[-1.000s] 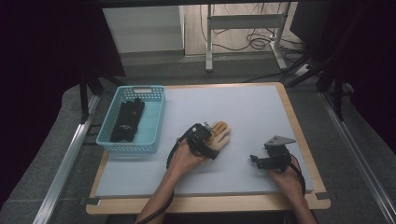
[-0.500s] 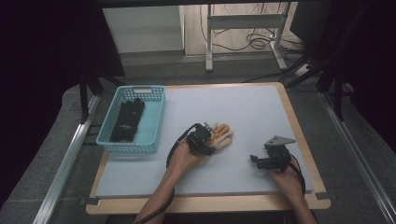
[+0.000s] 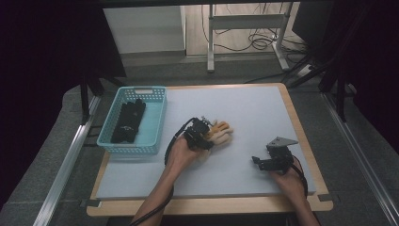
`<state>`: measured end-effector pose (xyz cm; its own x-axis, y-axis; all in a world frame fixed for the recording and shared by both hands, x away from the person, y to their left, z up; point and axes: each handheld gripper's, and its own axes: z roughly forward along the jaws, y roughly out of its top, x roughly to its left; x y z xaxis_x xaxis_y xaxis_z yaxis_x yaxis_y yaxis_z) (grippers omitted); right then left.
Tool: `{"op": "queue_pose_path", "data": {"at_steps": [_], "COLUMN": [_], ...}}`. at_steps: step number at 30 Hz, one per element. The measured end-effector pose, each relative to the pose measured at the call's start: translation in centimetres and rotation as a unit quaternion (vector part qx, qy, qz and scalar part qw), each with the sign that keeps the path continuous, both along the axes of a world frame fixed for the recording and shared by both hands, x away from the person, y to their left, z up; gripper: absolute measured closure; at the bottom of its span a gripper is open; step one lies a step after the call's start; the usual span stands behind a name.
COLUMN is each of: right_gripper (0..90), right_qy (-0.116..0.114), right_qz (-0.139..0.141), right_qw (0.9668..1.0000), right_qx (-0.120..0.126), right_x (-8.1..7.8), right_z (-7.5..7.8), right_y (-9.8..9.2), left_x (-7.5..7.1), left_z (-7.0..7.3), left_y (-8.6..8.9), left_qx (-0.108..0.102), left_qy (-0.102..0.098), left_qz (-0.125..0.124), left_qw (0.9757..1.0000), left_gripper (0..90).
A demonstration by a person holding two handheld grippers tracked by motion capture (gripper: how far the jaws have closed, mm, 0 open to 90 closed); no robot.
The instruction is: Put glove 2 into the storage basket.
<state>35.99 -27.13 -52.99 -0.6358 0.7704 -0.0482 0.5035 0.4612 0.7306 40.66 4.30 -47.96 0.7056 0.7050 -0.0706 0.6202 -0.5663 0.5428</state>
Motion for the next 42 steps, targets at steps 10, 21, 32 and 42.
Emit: {"op": "queue_pose_path", "data": {"at_steps": [10,21,32,42], "right_gripper": [18.9,18.9,18.9,18.9], "right_qy": [0.000,0.000,0.000,0.000], "right_qz": [0.000,0.000,0.000,0.000], "right_qw": [1.0000,1.0000,1.0000,1.0000], "right_qx": [0.000,0.001,0.000,0.001], "right_x": [0.0,0.0,0.0,0.0], "right_z": [0.0,0.0,0.0,0.0], "right_y": [0.0,0.0,0.0,0.0], "left_x": [1.0,2.2,3.0,5.1], "left_z": [5.3,8.3,6.8,1.8], "left_y": [4.3,12.6,20.7,22.2], "left_qx": [0.002,0.000,0.017,0.032], "left_qy": [-0.019,-0.029,-0.016,0.033], "left_qz": [0.049,0.149,0.244,0.263], "left_qw": [0.9986,0.9884,0.9694,0.9637], "left_gripper": [52.9,52.4,51.9,51.3]}}
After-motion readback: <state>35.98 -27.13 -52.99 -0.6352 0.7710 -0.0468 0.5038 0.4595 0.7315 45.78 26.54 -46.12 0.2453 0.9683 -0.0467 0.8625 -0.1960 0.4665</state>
